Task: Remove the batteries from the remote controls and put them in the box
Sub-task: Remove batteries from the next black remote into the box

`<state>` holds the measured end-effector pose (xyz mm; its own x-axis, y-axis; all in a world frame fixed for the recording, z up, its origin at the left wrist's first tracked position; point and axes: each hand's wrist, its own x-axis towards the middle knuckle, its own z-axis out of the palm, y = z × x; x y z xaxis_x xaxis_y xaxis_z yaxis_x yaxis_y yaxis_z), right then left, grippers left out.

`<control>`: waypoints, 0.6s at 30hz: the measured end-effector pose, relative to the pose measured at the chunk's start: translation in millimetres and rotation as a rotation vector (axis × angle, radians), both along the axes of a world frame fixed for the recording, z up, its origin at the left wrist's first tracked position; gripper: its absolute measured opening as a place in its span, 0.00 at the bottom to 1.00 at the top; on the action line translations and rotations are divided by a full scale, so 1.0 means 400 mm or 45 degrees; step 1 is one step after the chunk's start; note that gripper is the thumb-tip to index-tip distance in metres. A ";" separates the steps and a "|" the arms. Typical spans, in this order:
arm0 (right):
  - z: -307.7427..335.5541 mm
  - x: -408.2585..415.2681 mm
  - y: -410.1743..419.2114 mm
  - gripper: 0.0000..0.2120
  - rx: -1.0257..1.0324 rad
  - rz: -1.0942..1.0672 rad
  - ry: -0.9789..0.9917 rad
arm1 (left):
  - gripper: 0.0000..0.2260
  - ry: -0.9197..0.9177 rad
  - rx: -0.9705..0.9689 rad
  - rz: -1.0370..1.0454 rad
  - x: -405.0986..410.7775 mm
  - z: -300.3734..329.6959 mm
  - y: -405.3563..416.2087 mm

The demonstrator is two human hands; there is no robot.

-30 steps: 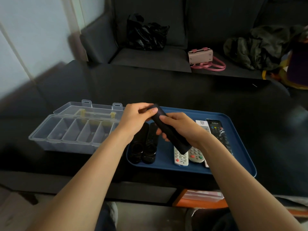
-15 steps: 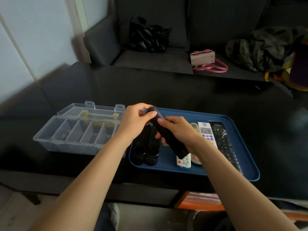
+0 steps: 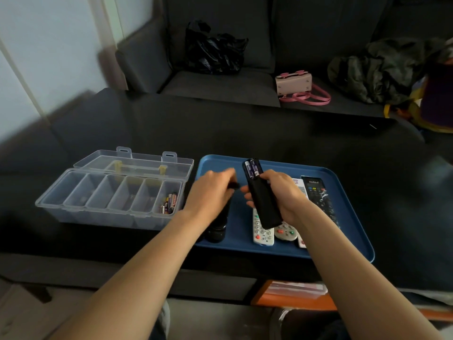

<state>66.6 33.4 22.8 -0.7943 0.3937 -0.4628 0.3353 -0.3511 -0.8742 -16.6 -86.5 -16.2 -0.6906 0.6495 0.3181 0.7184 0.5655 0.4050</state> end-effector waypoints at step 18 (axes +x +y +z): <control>0.000 0.012 -0.001 0.15 0.029 0.113 0.001 | 0.19 0.002 0.380 -0.087 -0.002 0.015 0.032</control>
<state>71.5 32.9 22.7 -0.8270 0.3321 -0.4536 0.3634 -0.2997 -0.8821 -17.4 -73.7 -10.2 -0.6476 0.5722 0.5032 0.7517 0.3716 0.5448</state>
